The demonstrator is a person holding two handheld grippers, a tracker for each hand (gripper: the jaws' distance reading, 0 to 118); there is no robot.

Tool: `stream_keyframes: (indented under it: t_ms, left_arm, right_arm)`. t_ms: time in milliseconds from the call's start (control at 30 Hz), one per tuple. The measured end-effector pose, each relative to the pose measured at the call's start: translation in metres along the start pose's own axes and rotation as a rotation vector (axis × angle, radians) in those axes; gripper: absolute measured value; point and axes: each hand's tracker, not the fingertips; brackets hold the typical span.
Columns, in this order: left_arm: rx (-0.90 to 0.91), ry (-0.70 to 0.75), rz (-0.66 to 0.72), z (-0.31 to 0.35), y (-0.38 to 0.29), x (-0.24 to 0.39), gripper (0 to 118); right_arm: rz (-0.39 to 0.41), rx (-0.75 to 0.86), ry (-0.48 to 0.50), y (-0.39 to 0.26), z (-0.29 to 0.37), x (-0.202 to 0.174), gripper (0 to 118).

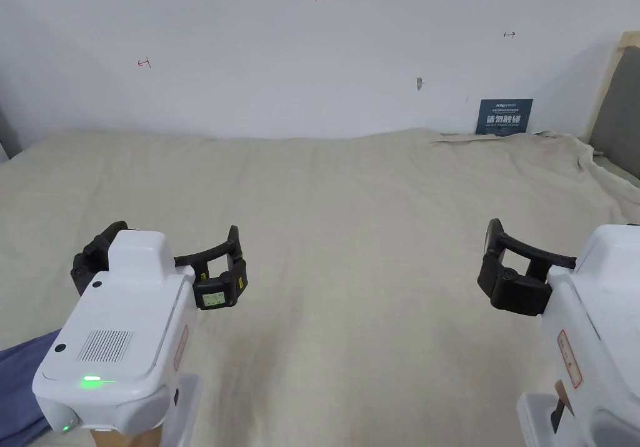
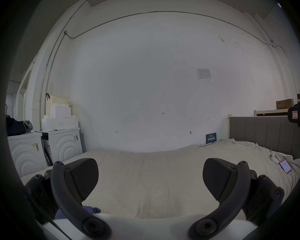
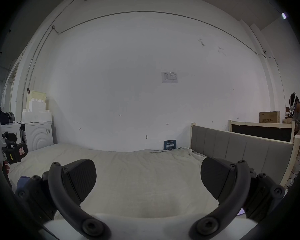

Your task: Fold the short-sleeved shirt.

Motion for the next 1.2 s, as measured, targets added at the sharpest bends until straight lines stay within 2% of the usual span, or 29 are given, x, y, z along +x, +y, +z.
stream_keyframes:
  t_ms: [1200]
  left_arm:
    - [0.004, 0.005, -0.004, 0.0027, 0.001, -0.0007, 118]
  right_arm:
    - [0.005, -0.008, 0.011, -0.0013, 0.0025, 0.0004, 118]
